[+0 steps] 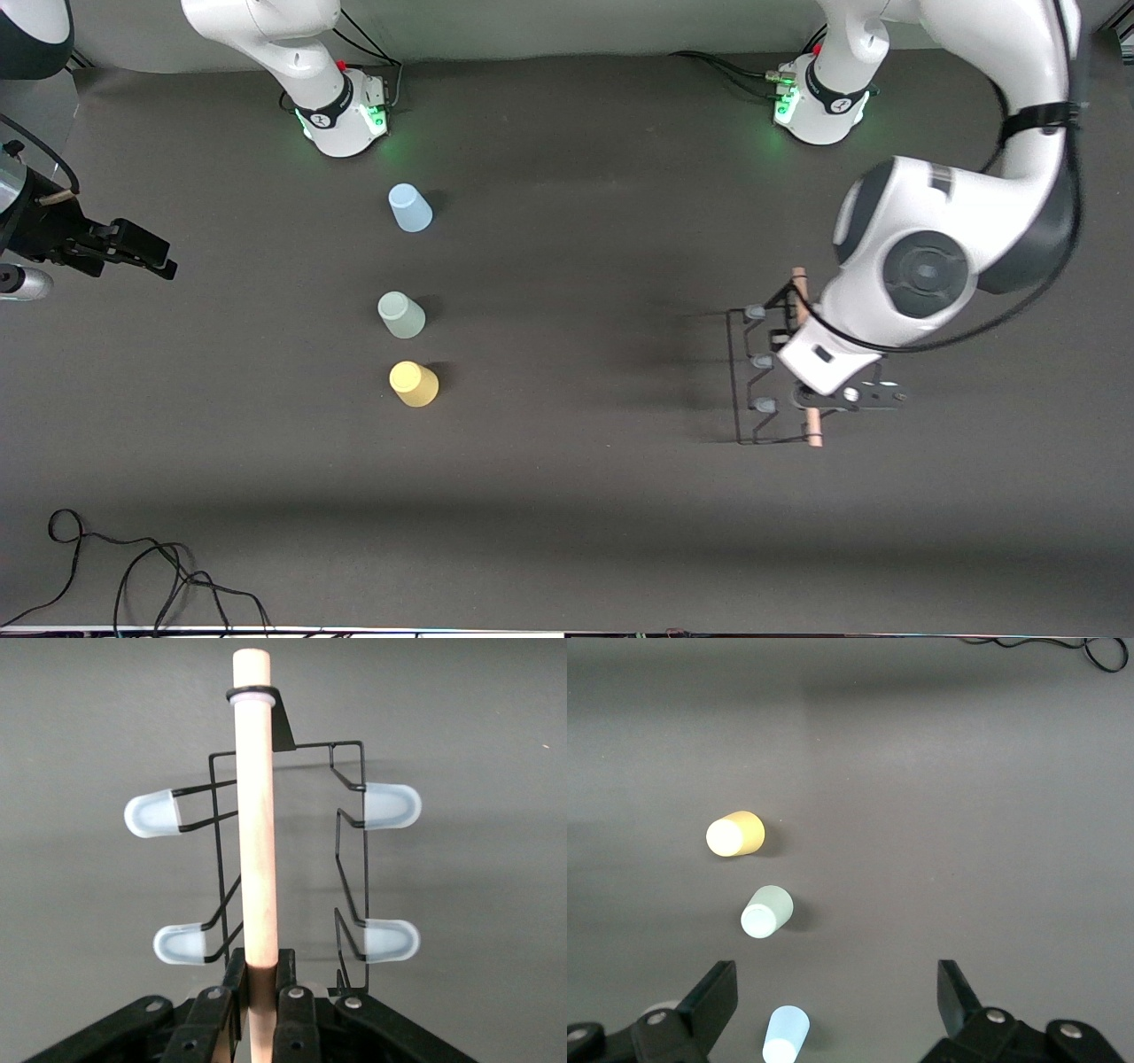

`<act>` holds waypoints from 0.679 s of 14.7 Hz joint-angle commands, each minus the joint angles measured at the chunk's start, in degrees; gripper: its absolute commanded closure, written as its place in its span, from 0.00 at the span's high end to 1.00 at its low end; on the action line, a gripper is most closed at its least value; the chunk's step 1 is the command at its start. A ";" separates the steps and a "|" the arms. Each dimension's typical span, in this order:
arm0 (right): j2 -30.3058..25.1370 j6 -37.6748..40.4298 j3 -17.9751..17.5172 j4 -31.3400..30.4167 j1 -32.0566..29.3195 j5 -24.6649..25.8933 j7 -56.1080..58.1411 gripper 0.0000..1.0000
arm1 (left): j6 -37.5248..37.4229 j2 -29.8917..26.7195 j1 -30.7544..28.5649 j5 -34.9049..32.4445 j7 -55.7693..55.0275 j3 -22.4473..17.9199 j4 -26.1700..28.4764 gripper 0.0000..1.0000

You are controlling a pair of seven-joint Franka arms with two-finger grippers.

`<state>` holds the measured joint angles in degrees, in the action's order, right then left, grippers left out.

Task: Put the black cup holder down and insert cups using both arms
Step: 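Carry the black rack with the left gripper to the table middle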

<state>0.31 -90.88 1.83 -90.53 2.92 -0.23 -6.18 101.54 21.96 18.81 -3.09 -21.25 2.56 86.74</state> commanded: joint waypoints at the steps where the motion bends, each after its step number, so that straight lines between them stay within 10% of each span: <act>1: 0.66 1.32 -0.16 1.58 -0.46 0.32 1.34 1.00 | 1.82 -2.45 3.07 0.01 -3.87 -1.07 1.94 0.00; 10: 0.66 1.67 -0.16 1.58 -0.46 0.32 1.34 1.00 | 10.61 0.54 19.76 1.68 -24.44 -1.07 1.59 0.00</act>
<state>0.32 -90.74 1.83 -90.53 2.91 -0.23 -6.18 111.05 22.53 35.51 -2.11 -42.77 2.69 88.16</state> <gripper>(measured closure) 0.000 0.837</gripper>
